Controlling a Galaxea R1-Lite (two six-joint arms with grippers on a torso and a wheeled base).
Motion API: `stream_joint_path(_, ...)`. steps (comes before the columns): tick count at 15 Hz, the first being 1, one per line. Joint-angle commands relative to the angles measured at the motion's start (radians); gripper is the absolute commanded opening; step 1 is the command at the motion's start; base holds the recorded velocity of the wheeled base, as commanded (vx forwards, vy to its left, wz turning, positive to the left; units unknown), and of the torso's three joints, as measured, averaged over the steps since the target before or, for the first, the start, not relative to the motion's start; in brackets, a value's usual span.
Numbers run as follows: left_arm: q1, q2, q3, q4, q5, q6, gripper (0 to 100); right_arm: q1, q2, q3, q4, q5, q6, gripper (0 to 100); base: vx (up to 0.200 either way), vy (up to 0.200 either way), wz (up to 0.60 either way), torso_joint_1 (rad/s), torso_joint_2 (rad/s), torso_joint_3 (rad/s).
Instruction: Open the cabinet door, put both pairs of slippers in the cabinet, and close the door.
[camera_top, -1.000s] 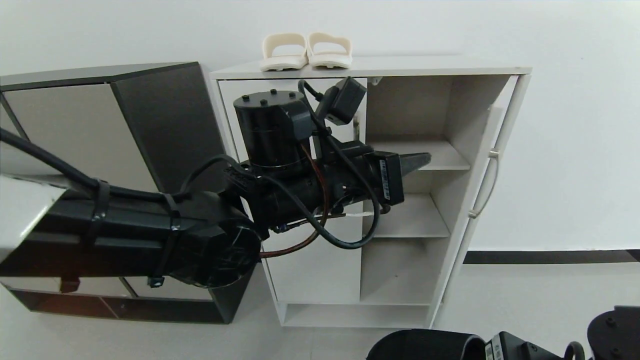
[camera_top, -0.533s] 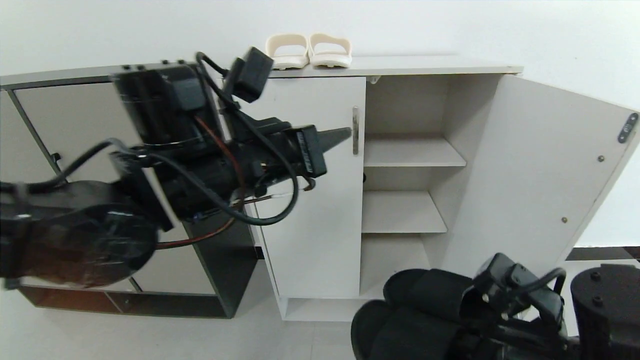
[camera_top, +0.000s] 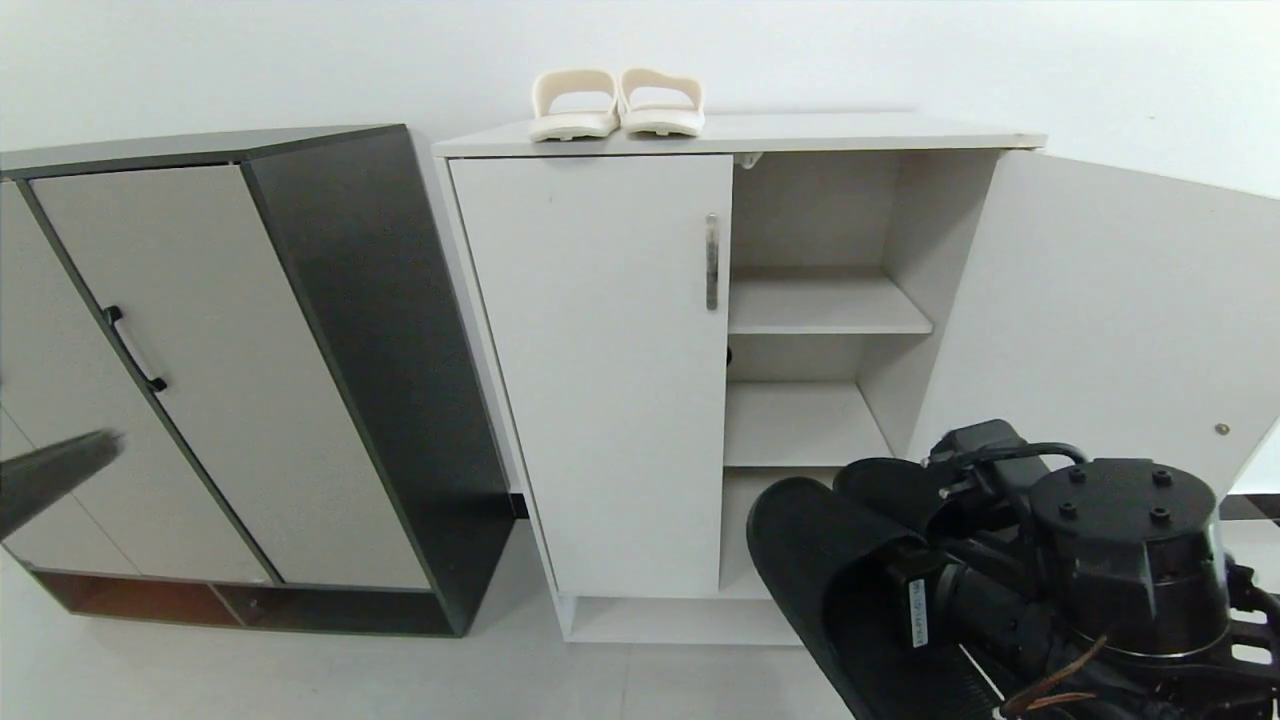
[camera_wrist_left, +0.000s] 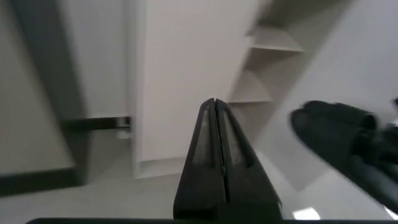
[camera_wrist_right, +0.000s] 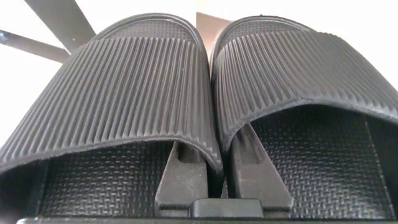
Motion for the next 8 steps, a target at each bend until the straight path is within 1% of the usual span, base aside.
stream_joint_path(1, 0.367, -0.545, 0.329, 0.179, 0.085, 0.111, 0, -0.003, 0.01, 0.002, -0.001, 0.0, -0.001, 0, 0.0, 0.0, 0.0, 0.0, 0.0, 0.0)
stream_joint_path(2, 0.415, -0.628, 0.401, 0.179, 0.069, 0.13, 0, -0.003, 0.01, 0.009, -0.001, 0.0, -0.001, 0, 0.0, 0.0, 0.0, 0.0, 0.0, 0.0)
stream_joint_path(3, 0.407, -0.642, 0.475, 0.162, 0.062, 0.131, 0, -0.003, 0.018, 0.011, -0.001, 0.0, -0.001, 0, 0.0, 0.0, 0.0, 0.0, 0.0, 0.0)
stream_joint_path(4, 0.381, -0.659, 0.527, 0.117, 0.052, 0.131, 0, -0.003, 0.028, 0.016, -0.002, 0.001, -0.001, 0, 0.0, 0.0, 0.0, 0.0, 0.0, 0.0)
stream_joint_path(5, 0.354, -0.696, 0.574, 0.099, 0.016, 0.139, 0, -0.003, 0.038, 0.016, -0.004, 0.001, -0.001, 0, 0.0, 0.0, 0.0, 0.0, 0.0, 0.0)
stream_joint_path(6, 0.355, -0.699, 0.593, 0.078, -0.029, 0.141, 0, -0.003, 0.041, 0.014, -0.005, 0.003, 0.001, 0, 0.0, 0.0, 0.0, 0.0, 0.0, 0.0)
stream_joint_path(7, 0.357, -0.705, 0.617, 0.004, -0.164, 0.133, 0, 0.0, 0.045, 0.013, -0.005, 0.007, 0.004, 0, 0.0, 0.0, 0.0, 0.0, 0.0, 0.0)
stream_joint_path(8, 0.357, -0.705, 0.62, -0.005, -0.21, 0.154, 0, 0.001, 0.053, 0.011, -0.007, 0.011, 0.005, 0, 0.0, 0.0, 0.0, 0.0, 0.0, 0.0)
